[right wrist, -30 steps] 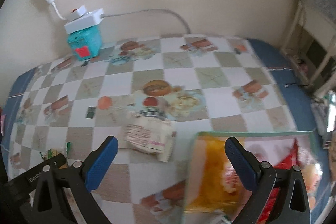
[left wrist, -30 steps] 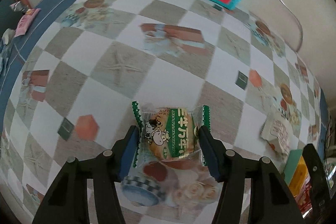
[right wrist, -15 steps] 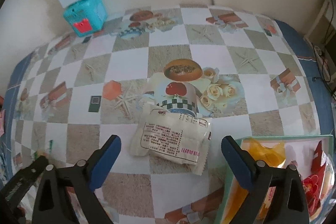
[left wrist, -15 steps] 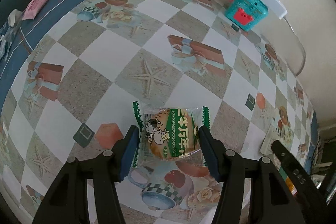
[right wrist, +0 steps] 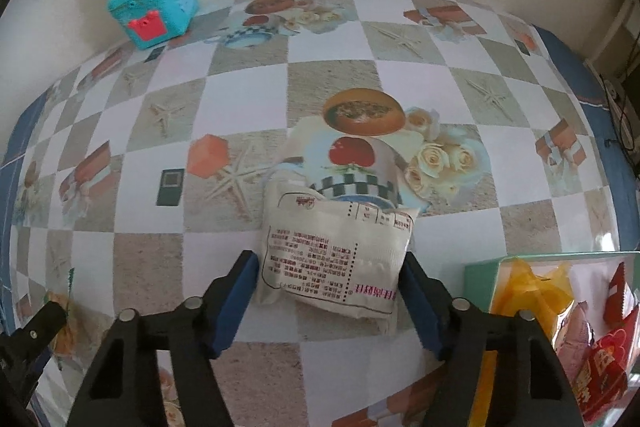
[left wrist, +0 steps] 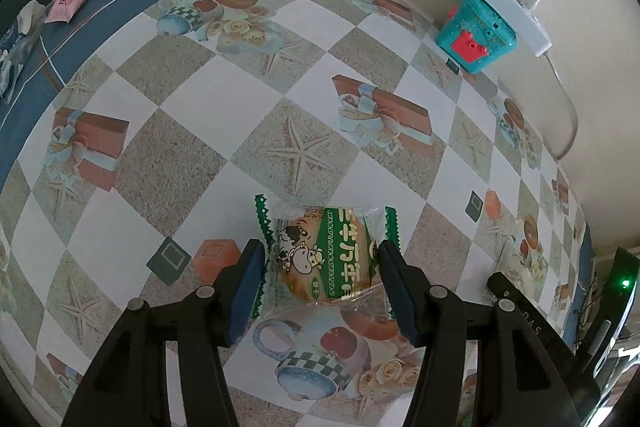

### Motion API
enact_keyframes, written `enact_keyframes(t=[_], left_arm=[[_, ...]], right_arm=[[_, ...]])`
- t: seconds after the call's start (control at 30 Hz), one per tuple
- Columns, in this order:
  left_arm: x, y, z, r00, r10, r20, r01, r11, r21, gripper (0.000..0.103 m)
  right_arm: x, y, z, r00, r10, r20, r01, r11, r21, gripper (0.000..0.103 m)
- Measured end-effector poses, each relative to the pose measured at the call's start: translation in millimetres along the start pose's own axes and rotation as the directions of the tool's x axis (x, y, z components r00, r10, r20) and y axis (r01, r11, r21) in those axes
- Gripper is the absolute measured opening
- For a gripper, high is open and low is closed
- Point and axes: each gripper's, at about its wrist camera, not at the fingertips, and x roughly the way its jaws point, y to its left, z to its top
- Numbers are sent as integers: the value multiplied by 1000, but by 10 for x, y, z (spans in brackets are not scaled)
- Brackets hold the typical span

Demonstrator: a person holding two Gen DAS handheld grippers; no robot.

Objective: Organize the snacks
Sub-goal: 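Grasp the green cartoon biscuit packet with the left tool while the right tool grasps the white bread bag, then lift and carry the biscuit packet and white bread bag over the tray with both tools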

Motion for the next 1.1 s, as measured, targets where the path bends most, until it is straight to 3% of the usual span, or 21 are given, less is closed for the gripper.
enact_keyframes(t=[0.1,0.2,0.5,0.57,0.6,0.63,0.73,0.9,1.03,1.1], left_arm=[[-30,16,15,1000,-2,6,2,1000,-7,60],[-89,30,22,1000,-10,14,10,1000,-12,46],[-107,41,45,999,-50,-8,50,999,-4,46],[-98,95,71,998,-61,-18,61,998,-20,58],[-90,151,89,998,-66,-21,65,997,-36,70],[-86,185,99,998,-68,-19,67,997,-44,76],[-77,226,127,997,-76,-12,76,996,-43,79],[-20,-51,84,1000,-14,-23,17,992,128,86],[110,-310,-48,997,49,-56,-32,960,277,86],[190,-403,-129,991,124,-48,-99,932,349,86]], right_arm=[[-27,59,-33,1000,-7,9,7,1000,-17,65],[-68,115,-83,1000,-10,19,11,999,-35,60],[-197,260,-237,999,14,33,-11,997,-79,59],[-227,245,-276,999,28,35,-25,997,-72,59],[-242,239,-295,999,33,36,-30,997,-70,59],[-245,235,-304,999,36,35,-34,997,-69,59],[-240,217,-332,999,46,24,-44,997,-62,59],[-236,177,-352,998,59,20,-58,997,-52,59],[-228,156,-359,998,60,14,-60,997,-44,59],[-224,144,-365,998,62,12,-61,997,-41,59]])
